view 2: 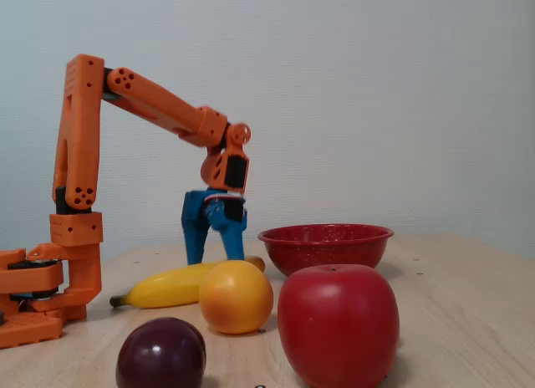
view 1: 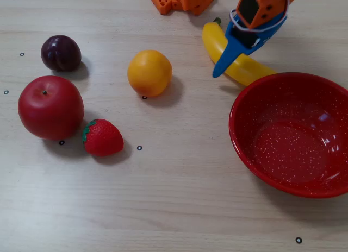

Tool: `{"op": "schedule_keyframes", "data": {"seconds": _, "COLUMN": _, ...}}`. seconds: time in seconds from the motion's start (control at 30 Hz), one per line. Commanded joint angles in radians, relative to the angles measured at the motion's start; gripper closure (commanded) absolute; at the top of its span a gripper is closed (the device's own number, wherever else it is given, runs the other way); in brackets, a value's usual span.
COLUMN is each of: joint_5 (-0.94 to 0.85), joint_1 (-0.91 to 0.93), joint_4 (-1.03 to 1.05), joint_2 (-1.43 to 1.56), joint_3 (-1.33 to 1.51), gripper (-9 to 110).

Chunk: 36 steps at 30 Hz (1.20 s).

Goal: Put the banana in the red bowl.

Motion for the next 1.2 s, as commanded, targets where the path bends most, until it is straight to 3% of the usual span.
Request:
{"op": "schedule_keyframes", "data": {"seconds": 0.0, "joint_5": 0.009, "joint_1": 0.021, "joint_4": -0.026, "joint_2": 0.037, "joint_3": -0.023, "gripper": 62}}
{"op": "schedule_keyframes", "data": {"seconds": 0.23, "joint_5": 0.017, "joint_1": 0.011, "joint_4": -0.107, "joint_2": -0.002, "joint_3": 0.029, "gripper": 64}}
{"op": "schedule_keyframes", "data": {"seconds": 0.4, "joint_5": -0.008, "joint_1": -0.017, "joint_4": -0.161, "joint_2": -0.020, "joint_3": 0.055, "gripper": 101}}
{"op": "schedule_keyframes", "data": {"seconds": 0.7, "joint_5": -0.021, "joint_1": -0.067, "joint_4": 0.057, "joint_2": 0.003, "joint_3": -0.067, "gripper": 101}}
{"op": "schedule_keyframes", "data": {"seconds": 1.17, "joint_5": 0.060, "joint_1": -0.158, "joint_4": 0.525, "joint_2": 0.305, "joint_3": -0.403, "gripper": 101}}
